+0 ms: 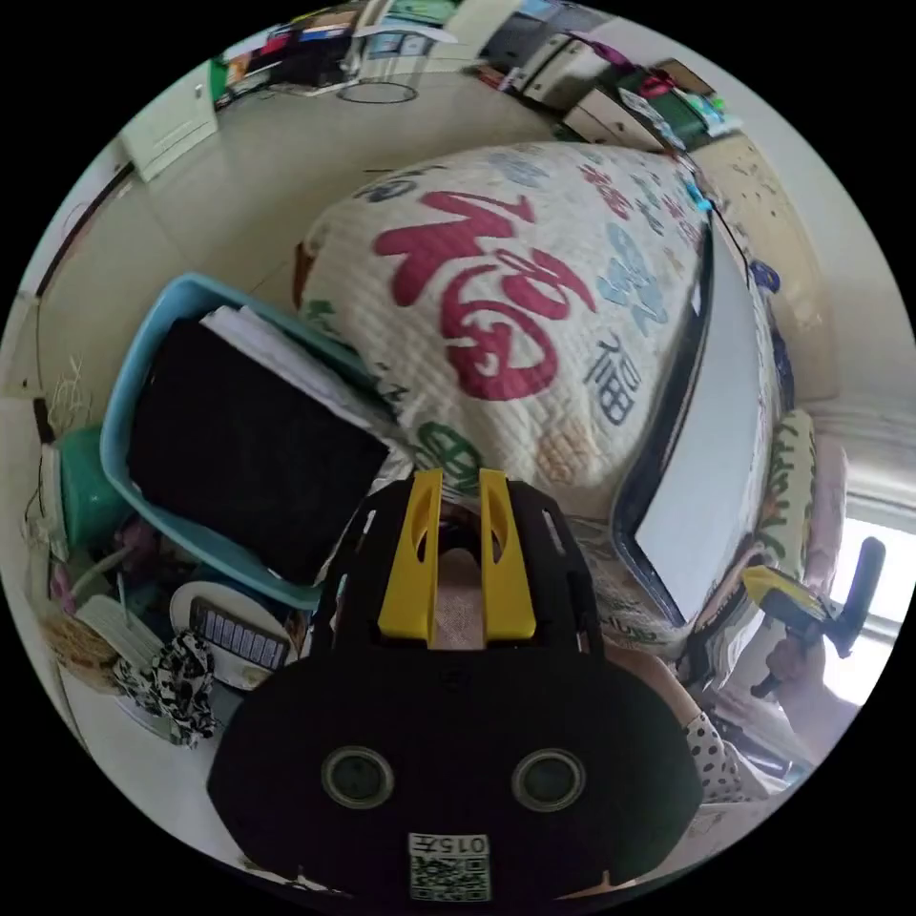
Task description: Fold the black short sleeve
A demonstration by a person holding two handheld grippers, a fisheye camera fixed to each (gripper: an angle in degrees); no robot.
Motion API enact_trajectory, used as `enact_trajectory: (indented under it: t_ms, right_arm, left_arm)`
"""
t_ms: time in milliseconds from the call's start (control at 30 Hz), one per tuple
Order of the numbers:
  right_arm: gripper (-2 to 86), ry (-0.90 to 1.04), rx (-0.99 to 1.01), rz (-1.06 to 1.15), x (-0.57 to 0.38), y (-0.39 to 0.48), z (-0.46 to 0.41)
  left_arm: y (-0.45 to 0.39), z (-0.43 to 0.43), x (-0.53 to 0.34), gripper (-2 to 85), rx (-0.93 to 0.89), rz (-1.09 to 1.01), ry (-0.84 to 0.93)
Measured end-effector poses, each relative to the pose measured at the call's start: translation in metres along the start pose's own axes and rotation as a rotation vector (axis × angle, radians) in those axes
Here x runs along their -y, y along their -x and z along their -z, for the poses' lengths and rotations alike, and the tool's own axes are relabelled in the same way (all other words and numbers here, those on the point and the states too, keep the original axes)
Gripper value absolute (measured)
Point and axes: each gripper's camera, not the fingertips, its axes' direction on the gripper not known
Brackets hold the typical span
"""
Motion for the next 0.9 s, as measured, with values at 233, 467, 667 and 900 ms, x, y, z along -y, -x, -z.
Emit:
enact_trajectory:
  t_ms: [233, 467, 667, 900]
  right_arm:
    - [8.3, 0.276, -0.091, 0.441, -0.068, -0.067, -0.227]
    - [8.4, 0.543, -0.302, 0.594, -0.177, -0.229, -0.464]
    - [7.7, 0.656, -0.475, 0.662, -0.297, -0.379, -0.612]
    - [9.2, 0.702, -0.491, 0.635, -0.406, -0.553, -0.71]
  left_arm:
    - [0.115, -0.085, -0.016, 7.2, -0.007, 0.21, -0.004]
    - [0.12, -0.224, -0.023, 9.5, 0.037, 0.111, 0.092]
    - [0.143, -0.327, -0.026, 10.8, 0.005, 0.297, 0.094]
    - [0.174, -0.378, -0.031, 10.9, -0.009, 0.475, -0.09]
